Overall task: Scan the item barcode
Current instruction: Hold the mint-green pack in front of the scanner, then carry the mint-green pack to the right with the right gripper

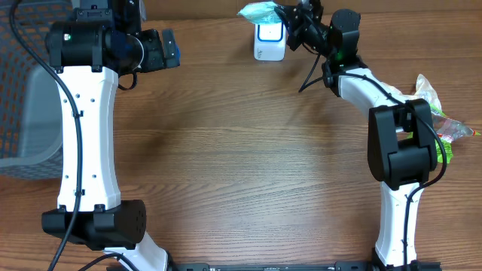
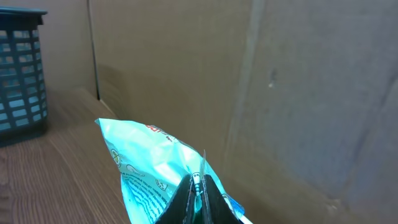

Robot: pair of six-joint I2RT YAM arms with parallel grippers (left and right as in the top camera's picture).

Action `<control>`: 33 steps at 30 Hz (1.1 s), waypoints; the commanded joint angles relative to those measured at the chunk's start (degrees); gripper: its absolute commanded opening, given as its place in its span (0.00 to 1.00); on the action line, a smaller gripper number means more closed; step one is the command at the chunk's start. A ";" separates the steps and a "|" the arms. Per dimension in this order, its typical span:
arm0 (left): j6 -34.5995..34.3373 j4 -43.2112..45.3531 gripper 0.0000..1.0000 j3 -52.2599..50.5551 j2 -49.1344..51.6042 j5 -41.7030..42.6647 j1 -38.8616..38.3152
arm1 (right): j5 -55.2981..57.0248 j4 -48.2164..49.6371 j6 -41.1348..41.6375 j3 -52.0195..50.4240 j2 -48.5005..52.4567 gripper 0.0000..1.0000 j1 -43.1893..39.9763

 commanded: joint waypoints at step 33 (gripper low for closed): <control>-0.79 0.17 1.00 0.17 -0.96 0.35 0.00 | -15.41 39.65 22.18 0.85 4.02 0.04 -0.94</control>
